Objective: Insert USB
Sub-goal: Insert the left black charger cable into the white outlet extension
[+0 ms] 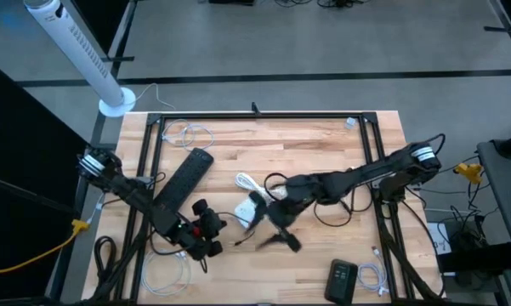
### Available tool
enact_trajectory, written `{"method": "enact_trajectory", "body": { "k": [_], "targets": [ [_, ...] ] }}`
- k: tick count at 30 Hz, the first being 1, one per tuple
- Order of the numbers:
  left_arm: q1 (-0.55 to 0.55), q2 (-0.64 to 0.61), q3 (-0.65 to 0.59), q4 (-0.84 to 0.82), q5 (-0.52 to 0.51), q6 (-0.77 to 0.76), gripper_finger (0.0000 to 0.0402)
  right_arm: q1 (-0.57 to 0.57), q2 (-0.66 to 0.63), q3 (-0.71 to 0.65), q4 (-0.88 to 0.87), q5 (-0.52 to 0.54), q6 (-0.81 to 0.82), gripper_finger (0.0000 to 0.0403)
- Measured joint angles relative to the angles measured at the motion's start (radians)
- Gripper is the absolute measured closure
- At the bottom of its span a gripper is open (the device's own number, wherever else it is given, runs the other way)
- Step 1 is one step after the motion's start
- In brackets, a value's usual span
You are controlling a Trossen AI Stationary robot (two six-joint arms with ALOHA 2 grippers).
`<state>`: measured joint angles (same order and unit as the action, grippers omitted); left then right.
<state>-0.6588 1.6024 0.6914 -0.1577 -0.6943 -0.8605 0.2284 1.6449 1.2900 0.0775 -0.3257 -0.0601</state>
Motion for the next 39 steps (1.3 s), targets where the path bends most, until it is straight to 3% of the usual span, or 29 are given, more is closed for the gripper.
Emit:
{"method": "enact_trajectory", "body": {
  "k": [4, 7, 21, 29, 39],
  "targets": [
    [-0.017, 0.000, -0.005, -0.001, -0.012, -0.073, 0.0382, -0.008, -0.001, -0.004, -0.345, 0.350, -0.042, 0.0213],
    [-0.019, 0.006, -0.016, 0.002, -0.067, -0.146, 0.0382, -0.008, 0.013, -0.040, -0.440, 0.499, -0.024, 0.0222],
    [-0.003, 0.108, -0.026, 0.176, -0.112, -0.113, 0.0382, -0.055, 0.084, -0.279, -0.236, 0.537, -0.026, 0.0250],
    [0.040, 0.114, -0.027, 0.154, -0.132, -0.082, 0.0382, -0.059, 0.096, -0.323, -0.238, 0.538, -0.196, 0.0272],
    [0.062, 0.114, -0.026, 0.178, -0.071, -0.044, 0.0382, -0.059, 0.109, -0.314, -0.236, 0.502, -0.358, 0.0294]
  ]
}}
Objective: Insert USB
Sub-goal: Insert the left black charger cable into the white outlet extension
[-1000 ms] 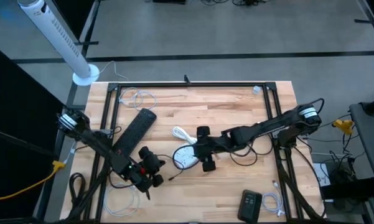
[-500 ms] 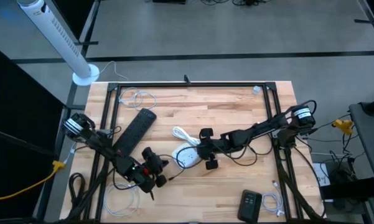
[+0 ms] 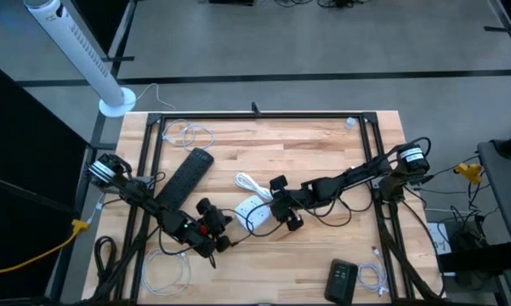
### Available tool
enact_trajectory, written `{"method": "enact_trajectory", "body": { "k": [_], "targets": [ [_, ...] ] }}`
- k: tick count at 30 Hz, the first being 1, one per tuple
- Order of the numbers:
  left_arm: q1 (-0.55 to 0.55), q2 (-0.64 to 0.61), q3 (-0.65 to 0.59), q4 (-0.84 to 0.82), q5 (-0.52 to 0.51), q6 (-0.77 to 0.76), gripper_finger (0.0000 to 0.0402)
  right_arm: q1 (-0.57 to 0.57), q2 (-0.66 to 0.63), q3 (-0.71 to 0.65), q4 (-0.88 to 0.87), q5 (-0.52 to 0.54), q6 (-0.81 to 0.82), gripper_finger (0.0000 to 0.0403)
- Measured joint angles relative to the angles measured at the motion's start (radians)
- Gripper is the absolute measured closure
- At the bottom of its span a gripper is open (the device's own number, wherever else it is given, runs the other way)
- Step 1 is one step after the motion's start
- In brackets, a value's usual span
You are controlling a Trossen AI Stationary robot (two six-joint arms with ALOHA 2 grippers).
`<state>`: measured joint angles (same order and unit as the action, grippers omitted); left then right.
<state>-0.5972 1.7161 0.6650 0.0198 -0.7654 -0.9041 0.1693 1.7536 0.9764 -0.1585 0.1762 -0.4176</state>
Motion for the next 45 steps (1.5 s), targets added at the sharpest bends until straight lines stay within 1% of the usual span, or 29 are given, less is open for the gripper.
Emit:
{"method": "enact_trajectory", "body": {
  "k": [5, 9, 13, 17, 28, 31, 34, 39, 45],
  "targets": [
    [0.020, 0.000, 0.000, 0.002, 0.010, 0.041, 0.0382, -0.002, 0.075, 0.000, 0.026, 0.005, -0.015, 0.0285],
    [0.039, 0.000, 0.000, 0.006, 0.050, 0.061, 0.0382, -0.002, 0.106, 0.004, 0.041, 0.013, 0.052, 0.0275],
    [0.041, 0.000, 0.000, 0.003, 0.051, 0.096, 0.0382, 0.002, 0.090, 0.002, 0.034, 0.010, 0.110, 0.0269],
    [0.041, -0.019, 0.000, 0.000, 0.053, 0.119, 0.0382, 0.012, 0.054, 0.003, 0.007, -0.005, 0.113, 0.0269],
    [0.041, -0.009, 0.000, 0.070, 0.052, 0.140, 0.0382, 0.019, 0.044, 0.044, -0.014, 0.005, 0.250, 0.0293],
    [0.042, 0.007, 0.000, 0.078, 0.031, 0.140, 0.0382, 0.019, 0.043, 0.047, -0.013, 0.006, 0.302, 0.0298],
    [0.043, 0.021, 0.000, 0.078, -0.010, 0.146, 0.0382, 0.021, 0.043, 0.047, -0.021, 0.006, 0.298, 0.0300],
    [0.043, 0.018, 0.000, 0.070, -0.027, 0.179, 0.0382, 0.025, 0.044, 0.047, -0.047, 0.007, 0.286, 0.0294],
    [0.046, 0.017, 0.000, 0.099, -0.037, 0.228, 0.0382, 0.025, 0.044, 0.047, -0.045, 0.007, 0.261, 0.0289]
  ]
}}
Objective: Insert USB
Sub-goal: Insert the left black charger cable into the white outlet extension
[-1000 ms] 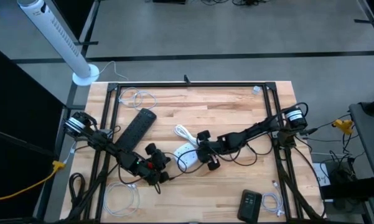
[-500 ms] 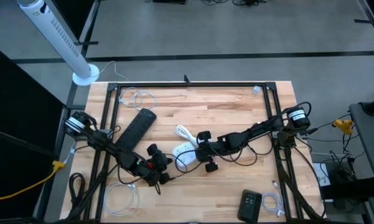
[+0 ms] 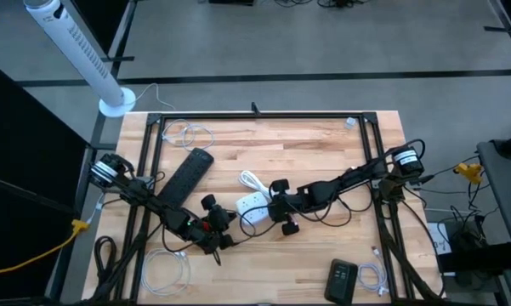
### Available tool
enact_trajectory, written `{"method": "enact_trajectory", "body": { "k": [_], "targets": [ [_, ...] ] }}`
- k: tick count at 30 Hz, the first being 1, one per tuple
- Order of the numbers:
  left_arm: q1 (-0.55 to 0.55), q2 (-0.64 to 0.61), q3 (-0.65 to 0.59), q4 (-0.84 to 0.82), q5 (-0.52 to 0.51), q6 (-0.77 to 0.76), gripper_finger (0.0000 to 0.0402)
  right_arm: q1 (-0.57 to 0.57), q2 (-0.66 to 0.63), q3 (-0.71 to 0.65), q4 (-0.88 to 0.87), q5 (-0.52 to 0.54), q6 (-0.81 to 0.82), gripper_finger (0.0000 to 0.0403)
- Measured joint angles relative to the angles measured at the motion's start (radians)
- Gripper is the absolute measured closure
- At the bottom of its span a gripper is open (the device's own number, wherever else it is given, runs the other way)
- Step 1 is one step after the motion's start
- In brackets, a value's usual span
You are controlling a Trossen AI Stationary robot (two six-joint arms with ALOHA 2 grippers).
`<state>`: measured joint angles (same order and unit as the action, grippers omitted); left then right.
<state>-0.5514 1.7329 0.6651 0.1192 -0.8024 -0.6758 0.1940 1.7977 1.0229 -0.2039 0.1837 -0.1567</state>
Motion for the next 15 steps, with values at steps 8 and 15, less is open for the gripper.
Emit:
{"method": "enact_trajectory", "body": {
  "k": [8, 15],
  "targets": [
    [0.007, 0.006, 0.000, 0.029, -0.022, 0.018, 0.0382, 0.000, 0.000, 0.000, 0.000, 0.000, -0.019, 0.0302],
    [0.017, 0.061, 0.000, 0.127, -0.027, 0.092, 0.0382, 0.000, 0.000, -0.001, -0.015, 0.001, -0.024, 0.0289]
  ]
}}
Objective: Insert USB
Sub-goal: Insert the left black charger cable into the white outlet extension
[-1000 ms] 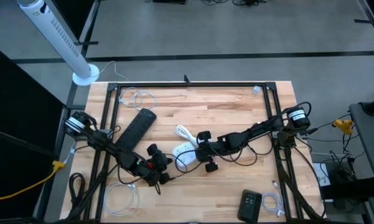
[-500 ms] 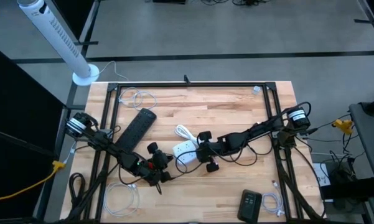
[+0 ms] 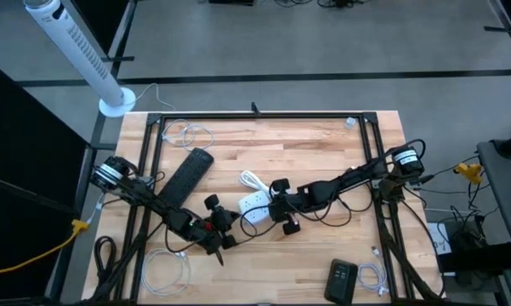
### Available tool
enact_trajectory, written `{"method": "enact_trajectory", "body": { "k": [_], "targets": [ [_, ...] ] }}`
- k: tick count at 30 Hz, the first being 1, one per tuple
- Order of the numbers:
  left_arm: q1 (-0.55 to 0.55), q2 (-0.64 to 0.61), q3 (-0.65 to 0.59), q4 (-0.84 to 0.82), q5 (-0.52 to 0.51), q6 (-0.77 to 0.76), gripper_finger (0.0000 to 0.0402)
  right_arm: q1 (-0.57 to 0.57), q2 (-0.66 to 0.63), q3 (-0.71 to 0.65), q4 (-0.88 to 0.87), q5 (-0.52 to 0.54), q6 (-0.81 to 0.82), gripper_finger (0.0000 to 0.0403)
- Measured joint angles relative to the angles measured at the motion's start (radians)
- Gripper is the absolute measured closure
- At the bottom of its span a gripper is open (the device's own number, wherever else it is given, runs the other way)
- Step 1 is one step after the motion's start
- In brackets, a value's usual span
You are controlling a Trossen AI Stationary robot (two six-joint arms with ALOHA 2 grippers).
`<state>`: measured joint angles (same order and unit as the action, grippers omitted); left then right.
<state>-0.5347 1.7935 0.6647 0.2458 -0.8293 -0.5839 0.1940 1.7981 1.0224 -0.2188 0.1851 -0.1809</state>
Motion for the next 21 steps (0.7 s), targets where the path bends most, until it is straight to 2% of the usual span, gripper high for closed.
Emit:
{"method": "enact_trajectory", "body": {
  "k": [7, 11, 14, 21],
  "targets": [
    [0.007, 0.019, 0.000, 0.027, -0.003, 0.039, 0.0382, 0.004, 0.000, -0.001, -0.001, 0.002, -0.054, 0.0276],
    [0.011, 0.012, 0.002, 0.059, 0.079, 0.142, 0.0382, 0.006, 0.000, -0.001, -0.006, 0.002, -0.087, 0.0275],
    [0.014, 0.011, 0.005, 0.059, 0.091, 0.174, 0.0382, 0.006, 0.000, -0.001, -0.014, -0.002, -0.092, 0.0279],
    [0.035, 0.010, 0.005, 0.060, 0.109, 0.149, 0.0382, 0.015, 0.000, 0.000, -0.024, 0.002, -0.088, 0.0288]
  ]
}}
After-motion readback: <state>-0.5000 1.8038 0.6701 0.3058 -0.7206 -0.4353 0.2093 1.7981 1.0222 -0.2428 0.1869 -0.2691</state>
